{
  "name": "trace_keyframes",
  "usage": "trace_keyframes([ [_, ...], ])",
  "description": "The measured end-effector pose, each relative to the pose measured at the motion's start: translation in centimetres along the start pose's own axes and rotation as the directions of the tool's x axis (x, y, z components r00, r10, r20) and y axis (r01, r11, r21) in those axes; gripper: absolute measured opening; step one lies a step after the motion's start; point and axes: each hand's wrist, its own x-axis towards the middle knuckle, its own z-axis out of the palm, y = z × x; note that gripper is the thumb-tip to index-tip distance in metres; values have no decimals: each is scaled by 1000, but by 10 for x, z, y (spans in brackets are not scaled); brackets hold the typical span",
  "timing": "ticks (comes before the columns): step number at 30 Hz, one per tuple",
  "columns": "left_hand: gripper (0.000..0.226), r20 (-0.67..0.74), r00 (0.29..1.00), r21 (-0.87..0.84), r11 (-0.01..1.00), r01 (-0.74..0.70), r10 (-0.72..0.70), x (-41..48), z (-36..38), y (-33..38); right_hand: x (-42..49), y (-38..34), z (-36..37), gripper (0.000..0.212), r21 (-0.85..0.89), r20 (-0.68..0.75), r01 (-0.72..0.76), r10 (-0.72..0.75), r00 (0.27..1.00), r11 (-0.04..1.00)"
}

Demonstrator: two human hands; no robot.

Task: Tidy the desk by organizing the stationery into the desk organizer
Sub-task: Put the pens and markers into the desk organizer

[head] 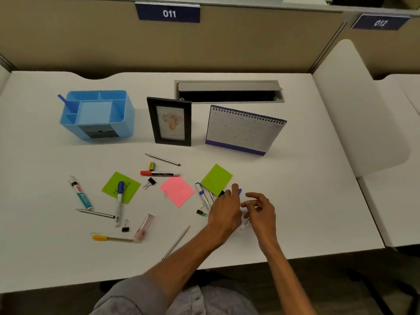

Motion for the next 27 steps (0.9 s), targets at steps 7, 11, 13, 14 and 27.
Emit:
trace_keyframes([
  [7,40,-118,992,-141,990,20,-37,0,-31,-8,3,-19,12,17,33,-43,74,-72,996,997],
  [11,39,-199,979,-206,979,2,-44,-9,-56,-28,2,-49,41,13,41,25,168,-169,985,985],
  [13,41,-232,971,-249,969,4,-64,-13,-71,-43,2,-64,60,14,47,54,200,-203,978,979],
  [14,42,-237,968,-262,965,15,-79,-14,-79,-49,2,-71,68,18,47,62,218,-221,973,975],
  [27,26,-552,812,-338,941,-6,-192,-37,-171,-167,-17,-175,197,17,37,259,496,-488,833,867],
])
